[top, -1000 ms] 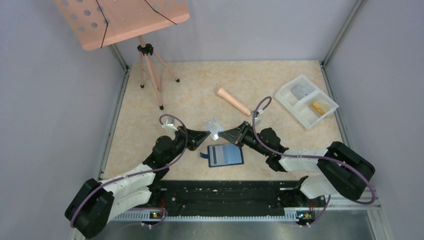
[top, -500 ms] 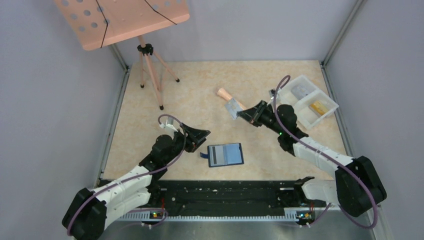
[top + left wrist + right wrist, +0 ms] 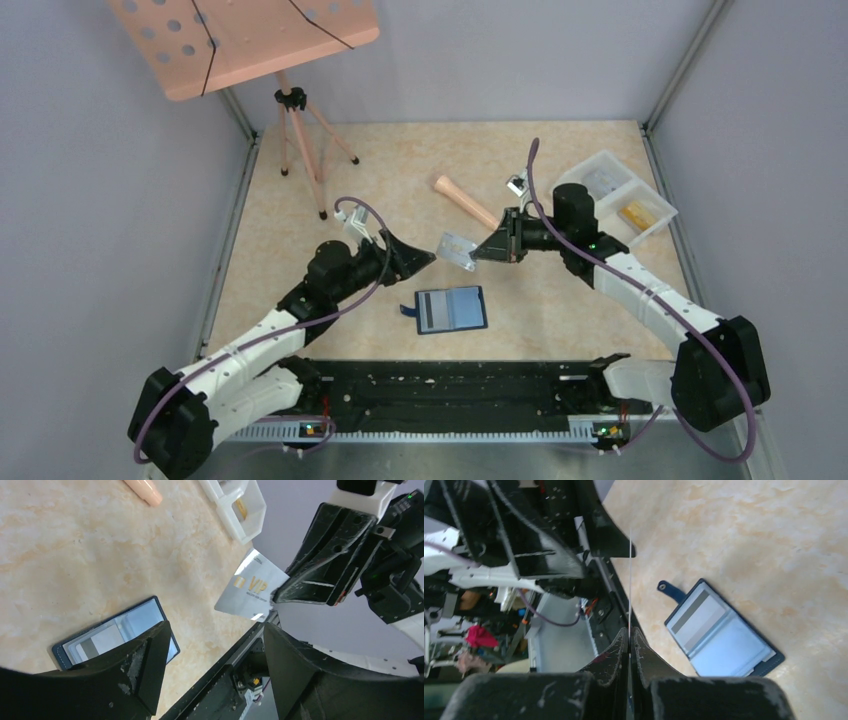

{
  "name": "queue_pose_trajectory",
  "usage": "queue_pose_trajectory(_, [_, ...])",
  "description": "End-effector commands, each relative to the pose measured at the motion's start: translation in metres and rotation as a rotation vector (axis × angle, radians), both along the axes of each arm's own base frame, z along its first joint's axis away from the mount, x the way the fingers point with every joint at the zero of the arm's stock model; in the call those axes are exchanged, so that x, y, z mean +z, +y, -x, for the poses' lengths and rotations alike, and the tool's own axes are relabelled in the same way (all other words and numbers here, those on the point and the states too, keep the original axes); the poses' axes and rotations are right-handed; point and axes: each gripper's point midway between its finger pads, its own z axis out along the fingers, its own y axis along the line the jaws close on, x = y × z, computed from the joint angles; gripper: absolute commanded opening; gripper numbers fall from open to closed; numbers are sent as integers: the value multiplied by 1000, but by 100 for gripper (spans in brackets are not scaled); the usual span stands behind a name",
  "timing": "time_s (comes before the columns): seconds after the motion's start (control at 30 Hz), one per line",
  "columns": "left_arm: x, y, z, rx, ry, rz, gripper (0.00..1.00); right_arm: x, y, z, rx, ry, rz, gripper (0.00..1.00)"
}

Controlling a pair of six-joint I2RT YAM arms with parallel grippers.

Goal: Take the credit cards out of the card holder
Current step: Remove the credit card from the card holder.

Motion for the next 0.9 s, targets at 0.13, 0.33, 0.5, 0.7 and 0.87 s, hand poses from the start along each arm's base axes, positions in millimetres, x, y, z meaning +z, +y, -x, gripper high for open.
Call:
queue_pose_trajectory(0.13, [10, -16, 12, -141, -66, 2, 67, 24, 3, 38, 240, -58, -104, 0])
queue_pose_trajectory(0.33, [16, -24, 15, -187, -59, 54, 31, 15, 3, 36, 213, -27, -102, 1])
queue_pose_trajectory(0.5, [19, -22, 17, -171, -59, 90, 2, 12, 2, 36, 193, -19, -111, 7])
queue_pose_trajectory(0.7, [18, -16, 14, -124, -44, 115, 0, 7, -1, 20, 54, 39, -157, 14])
queue_pose_trajectory(0.87, [15, -14, 12, -100, -38, 122, 0, 2, -2, 9, -68, 118, -229, 19])
